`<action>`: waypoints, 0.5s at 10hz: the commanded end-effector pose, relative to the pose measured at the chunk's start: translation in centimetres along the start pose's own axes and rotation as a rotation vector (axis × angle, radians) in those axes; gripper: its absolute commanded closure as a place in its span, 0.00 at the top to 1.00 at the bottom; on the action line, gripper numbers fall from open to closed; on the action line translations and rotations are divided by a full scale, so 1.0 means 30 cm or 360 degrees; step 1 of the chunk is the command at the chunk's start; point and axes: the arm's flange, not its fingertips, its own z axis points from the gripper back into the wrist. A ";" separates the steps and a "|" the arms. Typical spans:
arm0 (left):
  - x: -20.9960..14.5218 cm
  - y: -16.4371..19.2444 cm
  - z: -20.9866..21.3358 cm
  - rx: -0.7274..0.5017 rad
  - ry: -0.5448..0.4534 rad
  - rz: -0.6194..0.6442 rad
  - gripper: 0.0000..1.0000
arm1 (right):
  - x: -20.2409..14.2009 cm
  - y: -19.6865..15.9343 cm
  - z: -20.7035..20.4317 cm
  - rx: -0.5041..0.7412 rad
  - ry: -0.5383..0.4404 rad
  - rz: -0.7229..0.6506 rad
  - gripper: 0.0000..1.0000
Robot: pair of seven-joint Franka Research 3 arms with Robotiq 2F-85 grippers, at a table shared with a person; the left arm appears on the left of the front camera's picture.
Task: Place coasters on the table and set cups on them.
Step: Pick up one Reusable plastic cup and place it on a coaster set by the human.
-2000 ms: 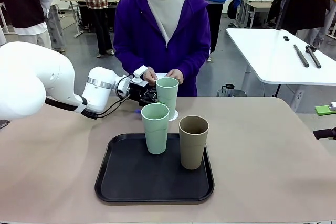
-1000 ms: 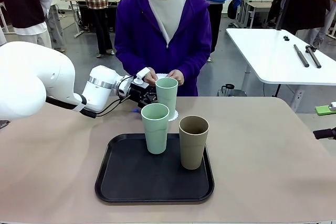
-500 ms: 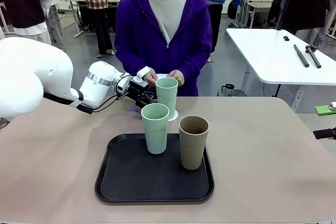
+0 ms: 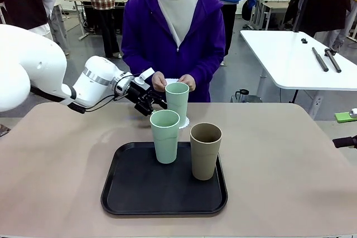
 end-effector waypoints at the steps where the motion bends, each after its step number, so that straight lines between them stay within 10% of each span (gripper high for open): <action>1: 0.077 -0.154 0.064 0.0036 0.0248 0.0123 1.00 | 0.009 0.000 -0.001 0.0036 -0.0019 0.0012 1.00; 5: 0.292 -0.385 0.179 0.0360 0.0894 0.0550 1.00 | 0.009 0.000 -0.001 0.0036 -0.0019 0.0012 1.00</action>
